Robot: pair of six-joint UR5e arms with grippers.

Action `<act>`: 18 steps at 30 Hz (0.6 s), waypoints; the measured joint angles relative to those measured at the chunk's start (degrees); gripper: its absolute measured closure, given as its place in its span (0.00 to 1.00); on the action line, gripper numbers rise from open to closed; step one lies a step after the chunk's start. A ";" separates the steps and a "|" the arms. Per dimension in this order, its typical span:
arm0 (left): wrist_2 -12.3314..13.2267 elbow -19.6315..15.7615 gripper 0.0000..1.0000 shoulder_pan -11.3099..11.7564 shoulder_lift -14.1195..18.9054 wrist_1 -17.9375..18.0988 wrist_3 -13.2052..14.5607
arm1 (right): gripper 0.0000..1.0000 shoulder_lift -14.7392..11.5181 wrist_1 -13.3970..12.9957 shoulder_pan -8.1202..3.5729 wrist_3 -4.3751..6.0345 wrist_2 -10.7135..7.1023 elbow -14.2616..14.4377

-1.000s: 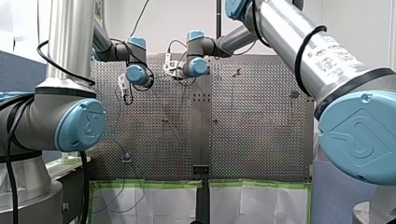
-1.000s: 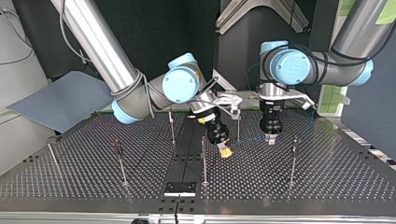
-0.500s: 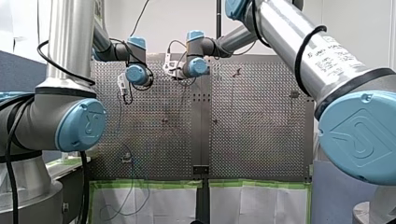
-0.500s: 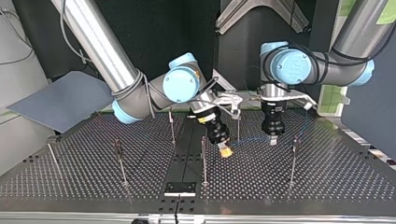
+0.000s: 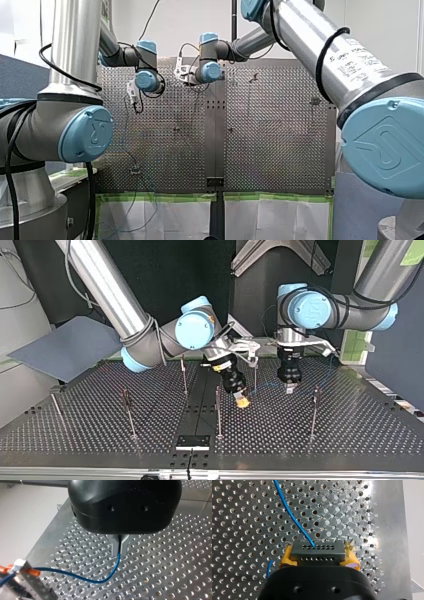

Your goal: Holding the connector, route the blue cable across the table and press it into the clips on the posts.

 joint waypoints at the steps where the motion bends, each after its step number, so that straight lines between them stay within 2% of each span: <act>1: 0.46 -0.02 0.84 0.01 -0.01 0.01 -0.24 | 1.00 0.00 0.00 0.01 0.00 0.00 0.00; 3: 1.07 0.00 0.67 0.01 -0.05 0.05 -0.69 | 1.00 0.00 0.00 0.02 0.00 -0.01 -0.01; 4: 1.33 0.00 0.67 0.02 -0.08 0.09 -0.93 | 1.00 0.00 0.00 0.02 0.00 -0.02 0.00; 5: 1.43 0.00 0.62 0.02 -0.09 0.12 -1.06 | 1.00 0.00 0.00 0.02 0.00 -0.03 0.01; 18: 1.92 0.72 0.62 0.30 -0.93 1.25 -1.74 | 1.00 0.00 0.00 0.03 -0.01 -0.08 -0.02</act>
